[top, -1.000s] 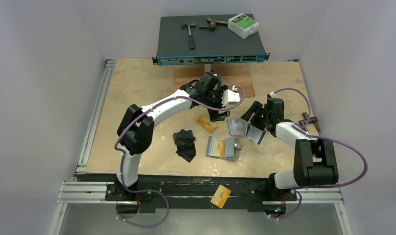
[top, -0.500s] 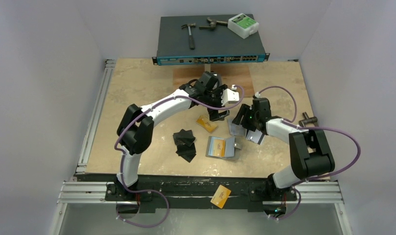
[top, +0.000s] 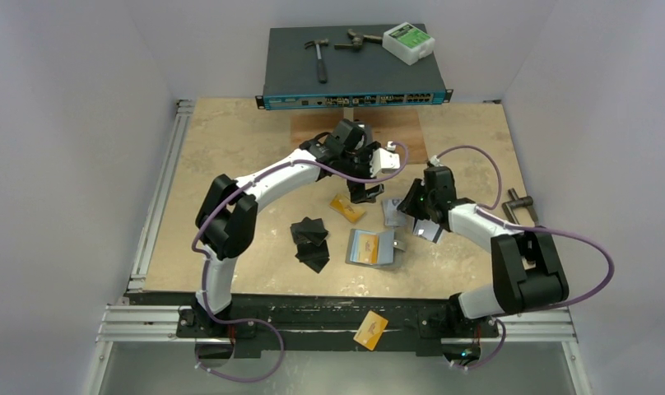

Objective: Put the credit cards into the card holder
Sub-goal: Pick up the credit card from the center of the board.

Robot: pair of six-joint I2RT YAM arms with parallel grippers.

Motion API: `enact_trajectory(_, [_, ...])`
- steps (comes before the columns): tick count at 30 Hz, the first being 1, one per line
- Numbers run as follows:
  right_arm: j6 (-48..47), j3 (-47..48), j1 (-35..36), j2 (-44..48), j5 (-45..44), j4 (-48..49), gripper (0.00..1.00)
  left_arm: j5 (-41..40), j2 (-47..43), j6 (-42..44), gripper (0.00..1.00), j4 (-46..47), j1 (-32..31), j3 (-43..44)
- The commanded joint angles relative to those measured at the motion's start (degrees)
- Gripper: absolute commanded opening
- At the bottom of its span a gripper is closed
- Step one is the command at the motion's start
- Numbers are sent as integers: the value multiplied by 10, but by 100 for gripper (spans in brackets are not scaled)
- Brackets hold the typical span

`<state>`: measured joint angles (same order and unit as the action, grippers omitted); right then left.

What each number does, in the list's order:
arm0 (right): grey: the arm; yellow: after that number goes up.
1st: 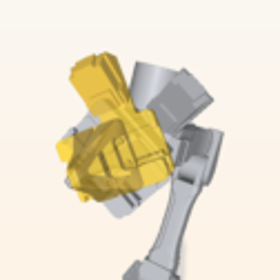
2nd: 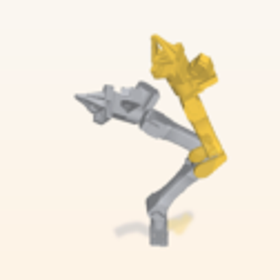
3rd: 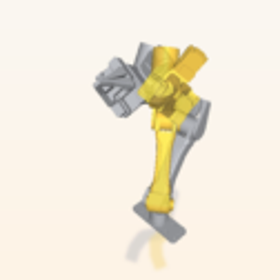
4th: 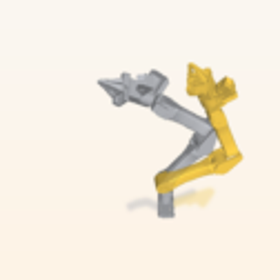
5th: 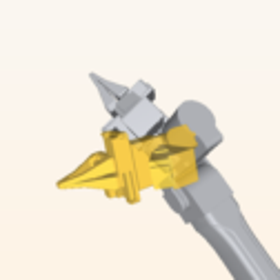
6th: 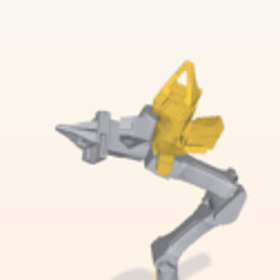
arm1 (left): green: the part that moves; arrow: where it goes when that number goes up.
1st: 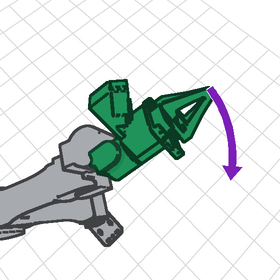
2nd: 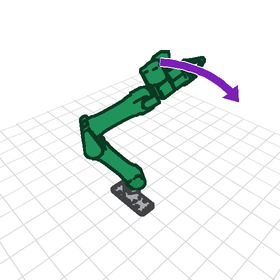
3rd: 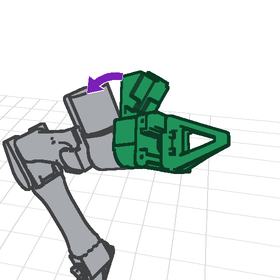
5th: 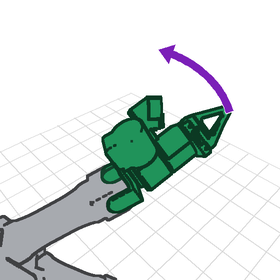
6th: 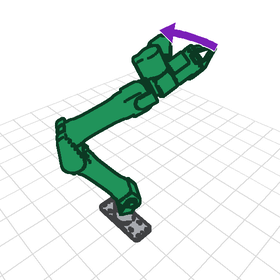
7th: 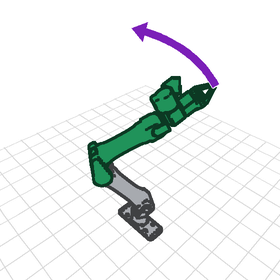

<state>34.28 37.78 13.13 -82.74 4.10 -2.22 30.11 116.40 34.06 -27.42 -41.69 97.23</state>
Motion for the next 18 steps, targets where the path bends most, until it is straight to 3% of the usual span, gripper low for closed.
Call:
enact_trajectory(1, [4,2,0,23,-18,-31,15,26,-17,-4,91,0,3,22])
enact_trajectory(11, [9,-10,-22,92,67,1,8,47,-10,-27,91,-12,3,36])
enact_trajectory(18, [5,-35,-39,144,118,40,3,126,2,-135,90,-6,9,51])
